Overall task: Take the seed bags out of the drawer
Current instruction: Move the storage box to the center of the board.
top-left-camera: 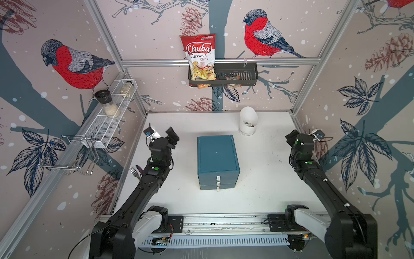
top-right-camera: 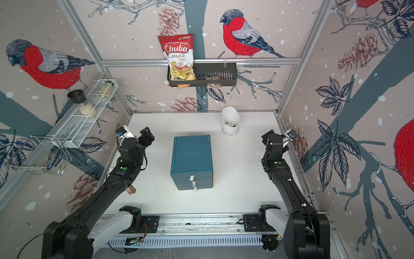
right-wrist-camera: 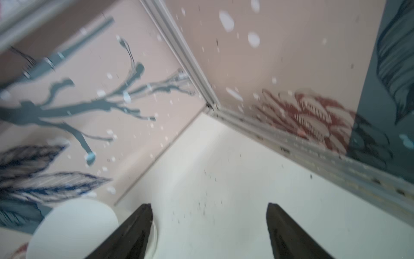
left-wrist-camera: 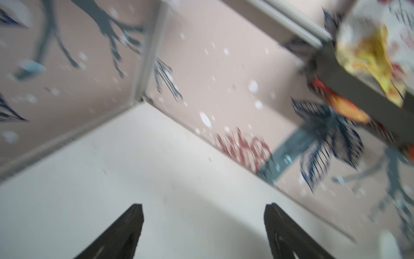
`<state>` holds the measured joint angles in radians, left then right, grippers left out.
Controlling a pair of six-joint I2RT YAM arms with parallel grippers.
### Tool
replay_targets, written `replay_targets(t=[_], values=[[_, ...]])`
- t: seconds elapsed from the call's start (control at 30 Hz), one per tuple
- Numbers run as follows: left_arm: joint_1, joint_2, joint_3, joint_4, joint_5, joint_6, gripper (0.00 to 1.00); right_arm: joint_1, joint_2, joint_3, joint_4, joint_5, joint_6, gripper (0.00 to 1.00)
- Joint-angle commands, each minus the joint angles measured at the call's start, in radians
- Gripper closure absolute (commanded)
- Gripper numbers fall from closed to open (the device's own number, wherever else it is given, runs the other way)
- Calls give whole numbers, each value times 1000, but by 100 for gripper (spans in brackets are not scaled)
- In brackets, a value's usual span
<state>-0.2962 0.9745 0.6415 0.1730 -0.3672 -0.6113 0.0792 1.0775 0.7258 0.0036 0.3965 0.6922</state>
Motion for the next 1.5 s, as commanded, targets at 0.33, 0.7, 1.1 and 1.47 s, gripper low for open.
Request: replay_targets(t=[0.33, 0.7, 1.1, 1.47], values=[[-382, 54, 392, -559, 222, -10, 29, 945, 130, 705, -1014, 205, 298, 47], [-383, -17, 362, -760, 339, -93, 36, 1465, 502, 960, -1211, 223, 480, 46], [-383, -11, 218, -656, 440, -149, 46, 1337, 561, 826, -1044, 56, 470, 52], [-380, 127, 256, -563, 346, -93, 56, 1200, 553, 784, -979, 33, 386, 79]])
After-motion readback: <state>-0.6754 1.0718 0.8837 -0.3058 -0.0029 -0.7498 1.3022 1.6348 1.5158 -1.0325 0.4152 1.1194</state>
